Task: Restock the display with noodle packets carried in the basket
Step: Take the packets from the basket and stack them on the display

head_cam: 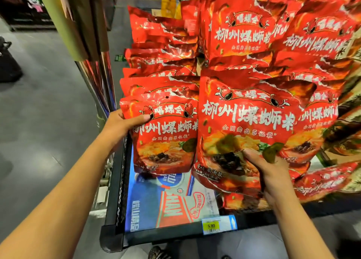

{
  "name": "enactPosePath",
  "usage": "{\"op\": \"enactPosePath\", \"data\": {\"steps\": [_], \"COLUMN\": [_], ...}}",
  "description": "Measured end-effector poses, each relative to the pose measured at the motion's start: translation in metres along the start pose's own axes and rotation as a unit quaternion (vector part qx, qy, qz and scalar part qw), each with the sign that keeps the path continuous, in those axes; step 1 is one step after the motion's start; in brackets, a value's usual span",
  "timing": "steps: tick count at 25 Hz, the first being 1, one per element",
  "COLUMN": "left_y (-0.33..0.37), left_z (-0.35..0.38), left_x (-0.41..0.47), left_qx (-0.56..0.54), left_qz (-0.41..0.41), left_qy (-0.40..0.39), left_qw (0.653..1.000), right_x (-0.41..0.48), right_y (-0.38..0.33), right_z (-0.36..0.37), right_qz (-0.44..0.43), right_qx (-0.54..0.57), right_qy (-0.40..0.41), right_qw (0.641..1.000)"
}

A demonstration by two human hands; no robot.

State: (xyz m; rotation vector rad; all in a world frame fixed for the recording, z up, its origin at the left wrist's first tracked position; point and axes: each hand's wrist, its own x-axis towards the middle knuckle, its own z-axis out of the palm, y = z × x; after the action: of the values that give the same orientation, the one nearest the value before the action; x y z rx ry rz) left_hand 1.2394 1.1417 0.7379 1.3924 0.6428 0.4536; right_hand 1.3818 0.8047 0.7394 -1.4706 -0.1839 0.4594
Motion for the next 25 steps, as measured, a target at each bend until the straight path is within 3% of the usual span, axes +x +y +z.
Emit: {"op": "enactPosePath", "data": {"steps": [6, 12, 20, 21, 22, 24, 25], "left_y": [0.024, 0.018, 0.024, 0.026, 0.026, 0.022, 0.022], "left_z": [-0.002, 0.028, 0.005, 0.009, 0.014, 0.029, 0.038], "left_x": [-0.015, -0.029, -0.029, -0.036, -0.048, -0.081, -0.098], "left_qx": [0.027, -0.128, -0.003, 0.016, 0.041, 0.074, 0.090], "left_qz": [0.029, 0.060, -0.004, 0.016, 0.050, 0.174, 0.216], "left_qy": [0.019, 0.030, 0.058, 0.105, 0.201, 0.373, 0.350], "left_qw": [0.999, 0.989, 0.998, 0.994, 0.977, 0.908, 0.907], "right_x": [-0.006, -0.024, -0.045, -0.045, -0.044, -0.042, -0.041], "right_y": [-0.010, -0.013, -0.003, -0.003, -0.003, -0.003, -0.001], "right_z": [-0.006, -0.009, 0.004, 0.008, 0.011, 0.019, 0.024], "right_qz": [-0.009, -0.023, 0.004, 0.011, 0.015, 0.012, 0.012], "right_qx": [0.011, 0.035, 0.058, 0.066, 0.072, 0.069, 0.064], "right_qy": [-0.010, -0.025, -0.046, -0.046, -0.051, -0.069, -0.083], "right_qw": [1.000, 0.999, 0.997, 0.997, 0.996, 0.995, 0.994]}}
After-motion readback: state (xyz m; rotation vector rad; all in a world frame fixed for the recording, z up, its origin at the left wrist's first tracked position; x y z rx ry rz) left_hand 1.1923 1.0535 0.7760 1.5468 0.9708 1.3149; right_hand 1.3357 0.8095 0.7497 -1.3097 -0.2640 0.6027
